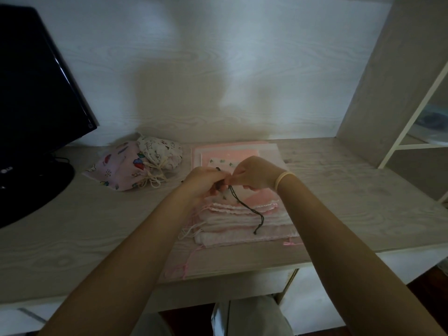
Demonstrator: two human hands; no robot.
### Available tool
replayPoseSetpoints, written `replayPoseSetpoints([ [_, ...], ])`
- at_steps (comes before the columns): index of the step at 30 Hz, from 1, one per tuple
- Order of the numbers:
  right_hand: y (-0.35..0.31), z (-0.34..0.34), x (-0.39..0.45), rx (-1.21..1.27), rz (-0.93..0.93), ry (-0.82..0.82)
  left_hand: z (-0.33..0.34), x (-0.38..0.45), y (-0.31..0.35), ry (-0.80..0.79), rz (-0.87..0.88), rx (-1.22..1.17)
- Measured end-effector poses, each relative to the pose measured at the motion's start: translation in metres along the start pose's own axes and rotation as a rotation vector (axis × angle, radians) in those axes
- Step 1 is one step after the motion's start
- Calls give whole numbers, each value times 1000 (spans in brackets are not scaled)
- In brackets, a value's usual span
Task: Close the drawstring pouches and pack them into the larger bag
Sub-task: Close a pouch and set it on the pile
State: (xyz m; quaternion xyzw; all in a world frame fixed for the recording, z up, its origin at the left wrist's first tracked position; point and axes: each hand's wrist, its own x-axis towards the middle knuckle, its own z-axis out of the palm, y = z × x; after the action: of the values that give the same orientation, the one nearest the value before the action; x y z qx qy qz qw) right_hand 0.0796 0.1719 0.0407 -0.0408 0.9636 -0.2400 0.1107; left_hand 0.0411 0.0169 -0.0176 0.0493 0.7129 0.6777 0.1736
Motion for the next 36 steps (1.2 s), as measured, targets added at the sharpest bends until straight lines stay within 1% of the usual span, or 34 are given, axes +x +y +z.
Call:
replayPoseSetpoints([
  [2, -2, 7, 3, -22, -12, 47, 0, 0, 0, 17, 6, 9],
  [4, 0, 10, 8, 9, -28, 103, 0, 0, 1, 35, 7, 8],
  [5, 0, 11, 8, 28, -29, 106, 0, 0, 1, 41, 7, 3],
  [9, 1, 12, 8, 41, -52, 25, -3, -1, 1, 35, 22, 21],
  [12, 4, 8, 9, 26, 19, 3, -7, -3, 2, 27, 63, 117],
  [13, 4, 7, 10, 58, 28, 60, -8, -3, 3, 28, 75, 136],
  [15, 9, 7, 16, 92, -37, 196, -10, -4, 4, 26, 93, 157],
  [17, 9, 10, 24, 213, -47, 261, -12, -6, 5, 0, 105, 159],
  [19, 8, 15, 29, 301, -65, 243, -11, -8, 5, -22, 119, 147],
  [21, 7, 21, 31, 338, -38, 146, -11, -9, 5, -9, 138, 159],
  [22, 6, 24, 30, 371, -15, 129, -10, -9, 5, 6, 147, 177],
  [28, 10, 26, 30, 505, -1, 82, -13, -5, 3, 49, 128, 184],
  [33, 13, 23, 28, 553, -17, 115, -15, -2, -1, 65, 93, 145],
  [36, 11, 24, 27, 459, -32, 130, -15, -1, -1, 72, 88, 145],
])
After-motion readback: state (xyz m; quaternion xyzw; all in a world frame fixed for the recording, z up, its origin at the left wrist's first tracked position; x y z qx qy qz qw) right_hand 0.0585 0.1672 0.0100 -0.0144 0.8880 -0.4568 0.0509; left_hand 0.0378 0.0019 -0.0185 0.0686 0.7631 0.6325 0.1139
